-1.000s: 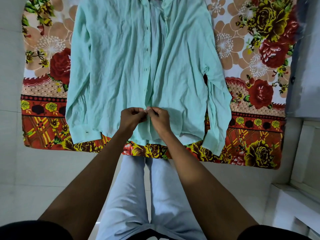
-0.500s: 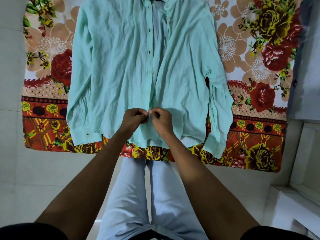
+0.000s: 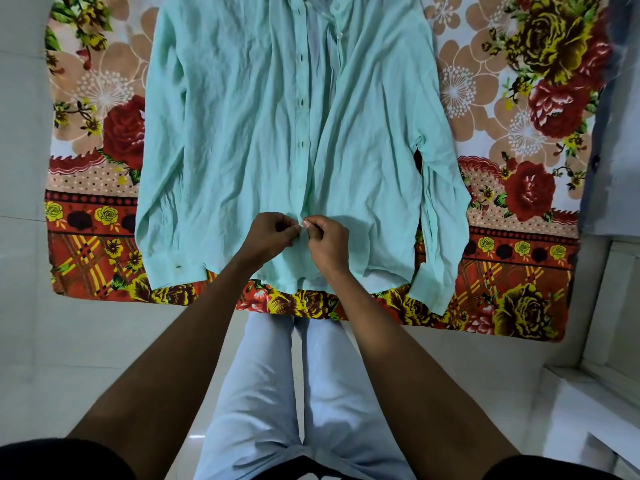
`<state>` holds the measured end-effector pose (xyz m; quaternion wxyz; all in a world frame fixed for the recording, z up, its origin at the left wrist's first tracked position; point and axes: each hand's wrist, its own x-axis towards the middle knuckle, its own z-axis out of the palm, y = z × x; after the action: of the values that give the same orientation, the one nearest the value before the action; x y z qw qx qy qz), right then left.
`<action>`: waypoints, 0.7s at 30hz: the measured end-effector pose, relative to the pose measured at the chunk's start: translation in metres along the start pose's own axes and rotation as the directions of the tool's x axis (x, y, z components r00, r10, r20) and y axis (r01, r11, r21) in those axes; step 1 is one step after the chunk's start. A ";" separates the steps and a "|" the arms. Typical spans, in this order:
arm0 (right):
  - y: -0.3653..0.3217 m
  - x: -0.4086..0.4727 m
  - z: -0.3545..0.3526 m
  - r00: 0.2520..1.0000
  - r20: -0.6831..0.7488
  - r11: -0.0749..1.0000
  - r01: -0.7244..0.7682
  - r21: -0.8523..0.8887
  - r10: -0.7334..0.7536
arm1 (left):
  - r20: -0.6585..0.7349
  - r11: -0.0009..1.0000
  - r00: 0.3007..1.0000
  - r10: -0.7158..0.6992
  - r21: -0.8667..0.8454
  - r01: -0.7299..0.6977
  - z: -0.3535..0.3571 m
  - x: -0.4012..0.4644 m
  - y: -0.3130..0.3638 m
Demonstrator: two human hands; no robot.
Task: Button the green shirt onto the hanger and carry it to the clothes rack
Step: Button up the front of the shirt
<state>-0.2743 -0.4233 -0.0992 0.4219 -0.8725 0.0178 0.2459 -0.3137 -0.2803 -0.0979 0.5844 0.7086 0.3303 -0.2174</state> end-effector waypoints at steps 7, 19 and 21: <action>-0.001 0.001 0.003 0.997 -0.040 0.997 -0.066 0.049 0.068 | -0.050 0.914 0.988 -0.146 -0.389 0.115 0.008 -0.004 -0.002; -0.006 0.030 0.004 0.992 -0.129 0.993 -0.005 -0.120 -0.010 | -0.318 0.964 0.928 0.196 0.234 -0.124 0.010 0.021 0.014; -0.012 0.041 0.008 0.997 -0.082 0.995 -0.014 -0.103 0.005 | -0.281 0.939 0.928 0.246 0.306 -0.157 0.017 0.031 0.028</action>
<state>-0.2387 -0.4024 -0.1135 0.3738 -0.9024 0.0263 0.2127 -0.2711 -0.2933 -0.1039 0.4383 0.8394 0.3102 -0.0839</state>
